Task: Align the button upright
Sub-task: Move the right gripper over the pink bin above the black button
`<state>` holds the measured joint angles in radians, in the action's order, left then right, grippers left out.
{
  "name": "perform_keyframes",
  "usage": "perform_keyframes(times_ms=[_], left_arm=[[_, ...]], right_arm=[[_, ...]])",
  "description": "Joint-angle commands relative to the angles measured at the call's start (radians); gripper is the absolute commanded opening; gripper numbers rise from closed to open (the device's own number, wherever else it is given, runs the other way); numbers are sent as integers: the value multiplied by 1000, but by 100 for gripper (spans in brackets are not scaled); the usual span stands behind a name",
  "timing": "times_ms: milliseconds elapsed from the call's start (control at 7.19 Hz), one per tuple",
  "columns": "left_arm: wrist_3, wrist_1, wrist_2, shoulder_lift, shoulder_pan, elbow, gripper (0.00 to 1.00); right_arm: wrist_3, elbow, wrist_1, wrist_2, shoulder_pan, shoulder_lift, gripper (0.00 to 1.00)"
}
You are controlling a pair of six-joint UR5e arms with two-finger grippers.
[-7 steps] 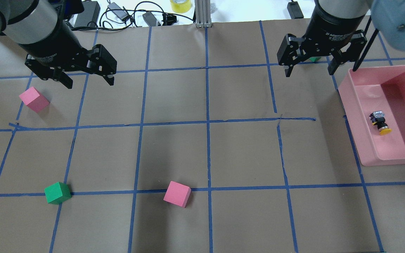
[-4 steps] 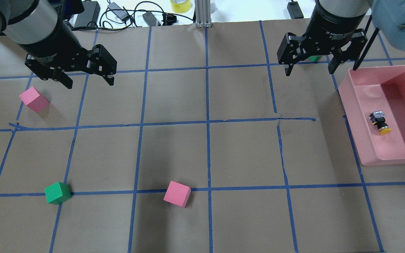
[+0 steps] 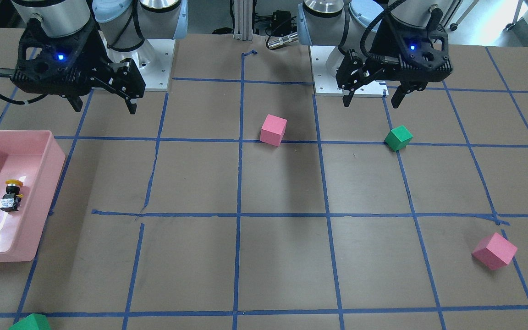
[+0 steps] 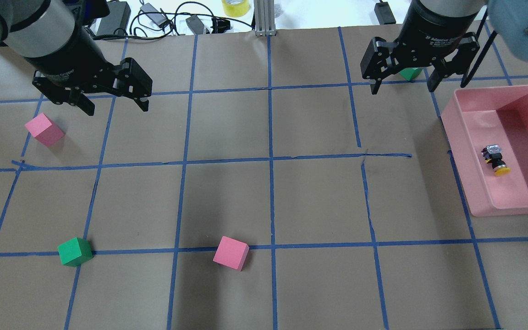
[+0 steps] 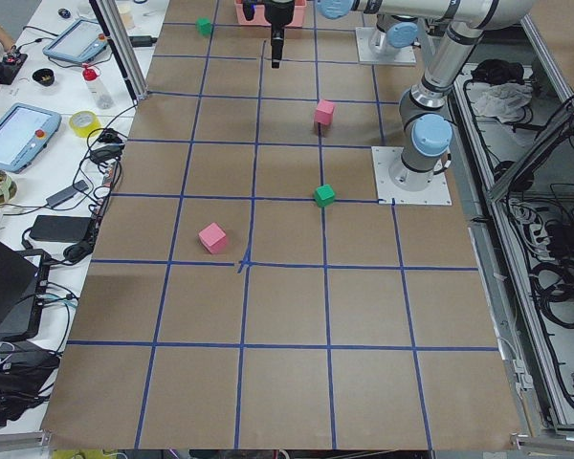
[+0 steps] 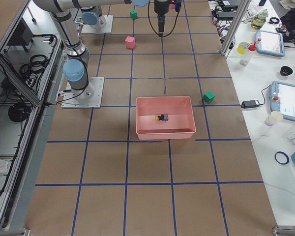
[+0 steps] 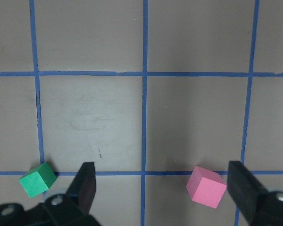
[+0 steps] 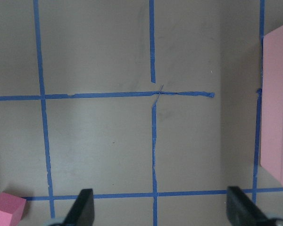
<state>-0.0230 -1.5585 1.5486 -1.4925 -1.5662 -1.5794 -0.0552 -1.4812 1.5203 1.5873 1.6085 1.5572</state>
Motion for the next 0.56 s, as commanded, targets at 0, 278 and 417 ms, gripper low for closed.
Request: perform_keyframes(times_ms=[0,278,417], left_arm=[[0,0,-1,0,0,-1,100],[0,0,-1,0,2,-1,100],[0,0,1,0,2,1,100]], right_arm=[[-2,-1,-2,0,2,0,100],[-2,-14,14,19,-4,-6,100],[-3,-14,11,22,-10,-6,100]])
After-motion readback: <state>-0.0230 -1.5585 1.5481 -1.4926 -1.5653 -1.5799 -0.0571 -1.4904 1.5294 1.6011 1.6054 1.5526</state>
